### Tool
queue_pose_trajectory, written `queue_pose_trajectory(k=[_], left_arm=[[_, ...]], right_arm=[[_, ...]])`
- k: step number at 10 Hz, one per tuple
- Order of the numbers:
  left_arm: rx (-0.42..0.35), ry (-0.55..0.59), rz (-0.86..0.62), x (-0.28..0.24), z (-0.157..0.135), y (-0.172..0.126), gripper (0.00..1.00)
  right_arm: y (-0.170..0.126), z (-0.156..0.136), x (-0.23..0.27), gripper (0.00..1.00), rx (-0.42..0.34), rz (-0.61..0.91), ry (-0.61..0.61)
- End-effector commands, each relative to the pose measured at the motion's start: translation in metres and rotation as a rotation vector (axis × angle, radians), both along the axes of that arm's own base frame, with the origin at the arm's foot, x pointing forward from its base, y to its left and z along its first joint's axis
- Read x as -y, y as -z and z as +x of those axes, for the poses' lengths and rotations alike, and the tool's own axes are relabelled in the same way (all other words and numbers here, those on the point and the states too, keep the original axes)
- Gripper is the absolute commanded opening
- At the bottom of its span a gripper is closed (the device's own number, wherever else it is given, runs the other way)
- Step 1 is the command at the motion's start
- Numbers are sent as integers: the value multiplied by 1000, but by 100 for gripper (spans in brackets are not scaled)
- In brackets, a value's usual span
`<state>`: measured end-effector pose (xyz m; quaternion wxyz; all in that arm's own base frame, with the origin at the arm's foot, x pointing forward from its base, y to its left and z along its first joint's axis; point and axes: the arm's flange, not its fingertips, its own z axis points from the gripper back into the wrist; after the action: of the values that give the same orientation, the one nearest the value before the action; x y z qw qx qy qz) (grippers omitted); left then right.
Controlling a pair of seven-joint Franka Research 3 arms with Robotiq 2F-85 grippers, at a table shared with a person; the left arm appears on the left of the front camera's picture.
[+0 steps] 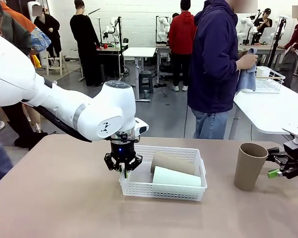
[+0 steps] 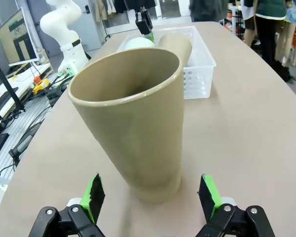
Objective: Clean and organize the cups into the basket.
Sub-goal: Pick up the Reusable plastic cup from the right side of the table and stack it inside the Organizing basket in the center of the table.
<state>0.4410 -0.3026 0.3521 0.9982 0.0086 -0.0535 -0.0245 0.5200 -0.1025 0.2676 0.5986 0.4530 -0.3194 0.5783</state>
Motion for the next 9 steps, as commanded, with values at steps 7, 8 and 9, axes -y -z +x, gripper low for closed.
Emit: queue_pose_trajectory(k=[7, 8, 9], left_arm=[[6, 3, 0, -1, -2, -2, 0], [6, 3, 0, -1, -2, -2, 0], [6, 3, 0, -1, -2, -2, 0]], right_arm=[[20, 3, -51, 100, 1, -40, -146], [21, 2, -54, 100, 6, -40, -164], [21, 2, -55, 100, 4, -33, -176]])
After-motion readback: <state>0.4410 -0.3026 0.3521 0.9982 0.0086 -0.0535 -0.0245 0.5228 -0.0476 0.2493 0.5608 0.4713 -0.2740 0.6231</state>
